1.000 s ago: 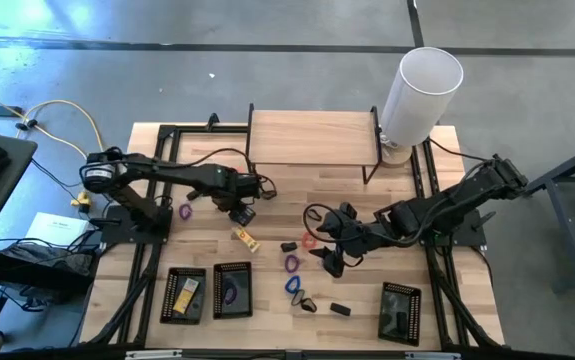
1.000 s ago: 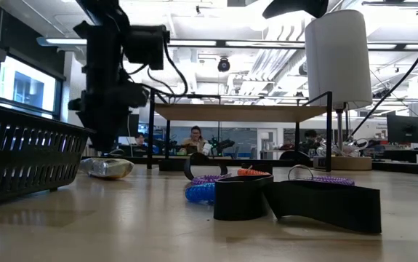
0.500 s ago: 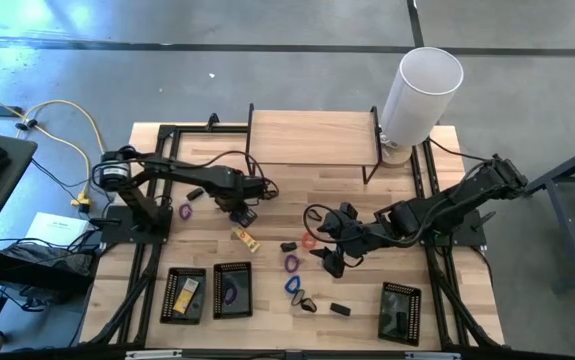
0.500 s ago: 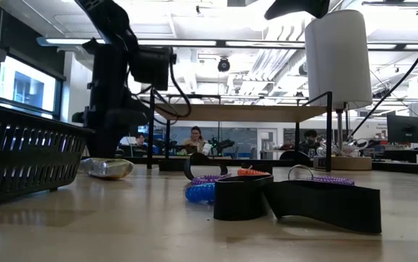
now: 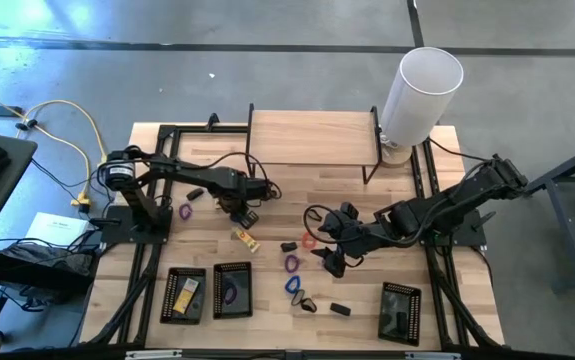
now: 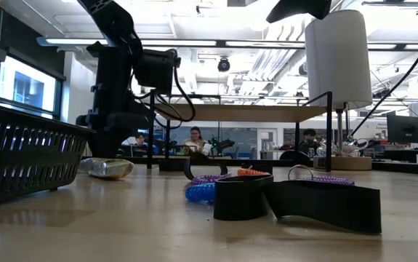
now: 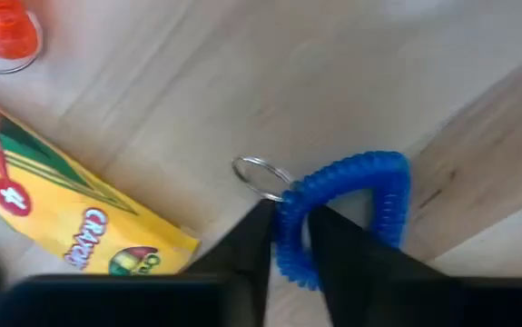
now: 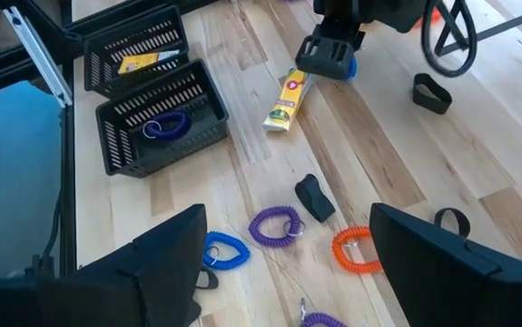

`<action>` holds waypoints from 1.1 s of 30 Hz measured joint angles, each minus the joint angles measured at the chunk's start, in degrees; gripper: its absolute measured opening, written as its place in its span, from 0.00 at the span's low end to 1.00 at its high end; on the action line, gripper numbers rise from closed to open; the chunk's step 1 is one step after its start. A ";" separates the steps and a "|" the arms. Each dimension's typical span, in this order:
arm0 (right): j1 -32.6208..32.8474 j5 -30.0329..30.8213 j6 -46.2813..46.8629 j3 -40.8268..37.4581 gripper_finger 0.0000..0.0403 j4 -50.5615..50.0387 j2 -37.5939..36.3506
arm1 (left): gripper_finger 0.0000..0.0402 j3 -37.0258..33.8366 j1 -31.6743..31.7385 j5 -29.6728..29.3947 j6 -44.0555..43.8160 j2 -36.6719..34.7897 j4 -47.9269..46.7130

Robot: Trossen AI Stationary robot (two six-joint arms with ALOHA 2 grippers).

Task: Pick & Place Office Desk Supplies
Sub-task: Put the blue spring key chain into the middle black basket

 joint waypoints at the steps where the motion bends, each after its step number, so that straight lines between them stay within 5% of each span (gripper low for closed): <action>1: 0.00 0.10 0.00 0.00 0.74 0.00 0.00 | 0.10 -0.02 -0.11 -0.13 -0.08 0.03 -0.09; 9: 0.00 0.11 -0.46 0.02 0.74 0.05 0.00 | 0.01 -0.24 -2.25 -1.50 -3.06 -3.15 -0.87; 18: 0.00 0.02 -1.45 0.00 0.74 0.41 0.00 | 0.01 -0.35 -8.86 -5.45 -14.43 -18.62 -3.45; 25: 0.00 0.00 -2.78 0.02 0.74 0.83 0.00 | 0.00 0.94 -20.86 -6.20 -26.11 -26.86 -5.81; 33: 0.00 -0.02 -3.04 0.01 0.74 0.79 0.00 | 0.00 10.50 -37.80 -6.73 -43.57 -25.27 -13.45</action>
